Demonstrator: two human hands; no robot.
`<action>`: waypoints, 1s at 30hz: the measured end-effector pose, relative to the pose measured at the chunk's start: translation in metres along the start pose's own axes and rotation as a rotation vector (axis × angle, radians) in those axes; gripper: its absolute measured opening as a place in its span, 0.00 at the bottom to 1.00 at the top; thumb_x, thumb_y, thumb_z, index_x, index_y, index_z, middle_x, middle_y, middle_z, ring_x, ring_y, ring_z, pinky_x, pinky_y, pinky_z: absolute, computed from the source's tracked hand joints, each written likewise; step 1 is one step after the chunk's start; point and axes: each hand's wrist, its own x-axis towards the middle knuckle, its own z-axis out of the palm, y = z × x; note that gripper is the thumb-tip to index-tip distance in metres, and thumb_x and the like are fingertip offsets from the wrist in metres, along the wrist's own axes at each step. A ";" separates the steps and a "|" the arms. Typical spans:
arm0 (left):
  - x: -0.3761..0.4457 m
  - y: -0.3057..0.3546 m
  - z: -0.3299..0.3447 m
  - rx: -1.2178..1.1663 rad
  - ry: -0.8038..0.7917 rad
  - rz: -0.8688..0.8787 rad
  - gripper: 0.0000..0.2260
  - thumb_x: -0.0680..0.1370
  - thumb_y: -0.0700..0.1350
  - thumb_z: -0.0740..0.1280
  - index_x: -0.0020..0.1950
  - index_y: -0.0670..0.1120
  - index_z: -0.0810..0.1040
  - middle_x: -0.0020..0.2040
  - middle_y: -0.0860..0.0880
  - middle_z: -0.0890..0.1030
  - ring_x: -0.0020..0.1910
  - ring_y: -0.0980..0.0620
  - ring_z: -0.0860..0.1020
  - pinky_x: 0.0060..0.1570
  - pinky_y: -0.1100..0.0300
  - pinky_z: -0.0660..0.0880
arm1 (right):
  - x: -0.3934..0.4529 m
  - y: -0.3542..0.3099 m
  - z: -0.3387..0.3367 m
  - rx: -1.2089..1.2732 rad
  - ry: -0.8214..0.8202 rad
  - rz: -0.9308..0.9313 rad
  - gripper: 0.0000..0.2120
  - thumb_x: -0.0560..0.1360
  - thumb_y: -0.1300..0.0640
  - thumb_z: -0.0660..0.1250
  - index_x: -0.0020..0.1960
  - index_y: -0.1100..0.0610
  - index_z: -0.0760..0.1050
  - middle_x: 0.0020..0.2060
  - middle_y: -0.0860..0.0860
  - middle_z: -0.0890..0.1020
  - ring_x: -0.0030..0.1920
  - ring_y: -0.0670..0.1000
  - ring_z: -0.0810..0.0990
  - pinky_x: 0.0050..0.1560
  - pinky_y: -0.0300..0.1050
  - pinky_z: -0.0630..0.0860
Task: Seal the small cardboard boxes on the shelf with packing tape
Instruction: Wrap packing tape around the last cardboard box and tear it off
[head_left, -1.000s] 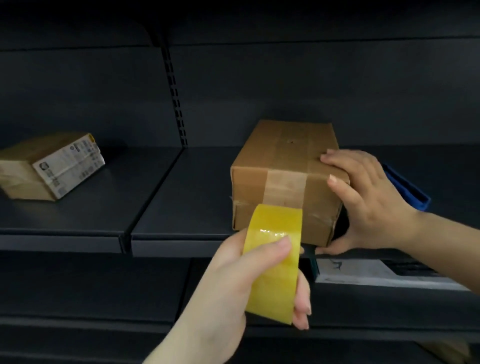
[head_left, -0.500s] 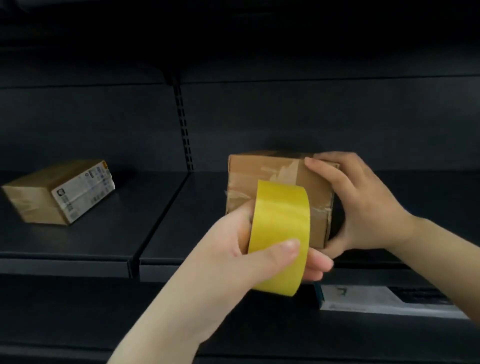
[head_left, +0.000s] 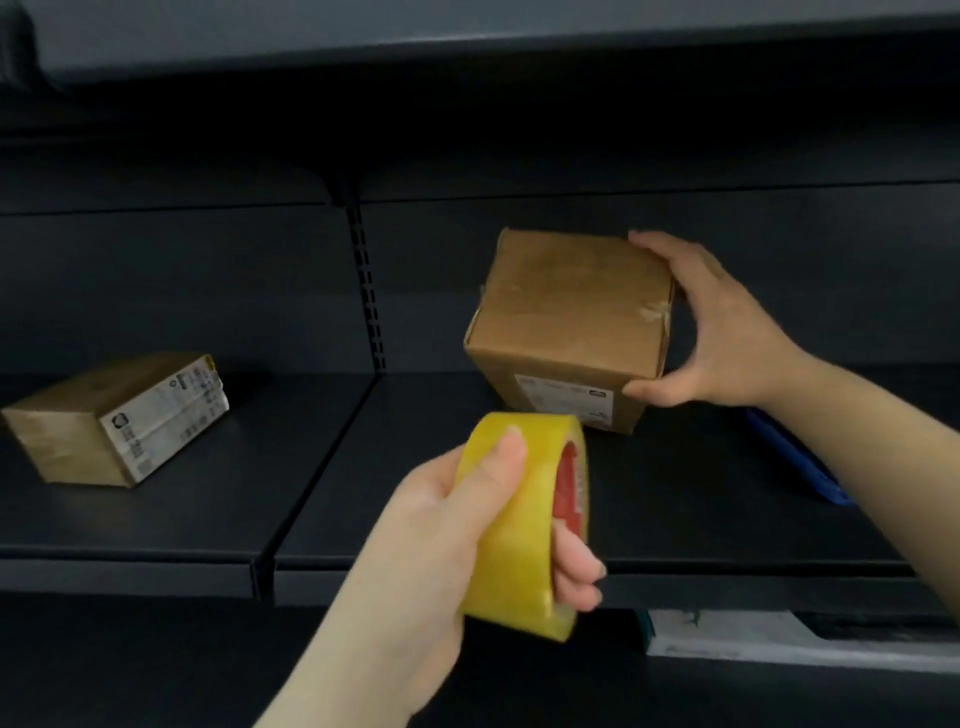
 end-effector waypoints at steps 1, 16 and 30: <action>0.001 -0.003 0.003 0.008 0.005 0.000 0.22 0.69 0.57 0.70 0.51 0.40 0.75 0.29 0.42 0.82 0.26 0.47 0.80 0.30 0.57 0.79 | 0.004 0.001 -0.002 0.007 -0.015 0.008 0.53 0.50 0.35 0.70 0.70 0.37 0.49 0.64 0.49 0.64 0.61 0.49 0.64 0.60 0.47 0.65; 0.015 0.004 0.008 0.080 -0.060 0.063 0.21 0.65 0.61 0.67 0.44 0.45 0.80 0.29 0.41 0.83 0.27 0.46 0.81 0.30 0.57 0.78 | 0.031 0.002 0.016 0.721 0.256 0.275 0.32 0.55 0.37 0.62 0.57 0.47 0.69 0.48 0.48 0.73 0.42 0.48 0.76 0.31 0.35 0.73; 0.017 -0.006 0.012 0.223 -0.162 0.098 0.11 0.69 0.50 0.71 0.49 0.51 0.78 0.41 0.45 0.86 0.39 0.49 0.84 0.38 0.64 0.78 | 0.058 0.018 0.022 1.026 0.213 0.711 0.31 0.64 0.33 0.65 0.54 0.56 0.76 0.43 0.55 0.81 0.48 0.58 0.81 0.55 0.54 0.76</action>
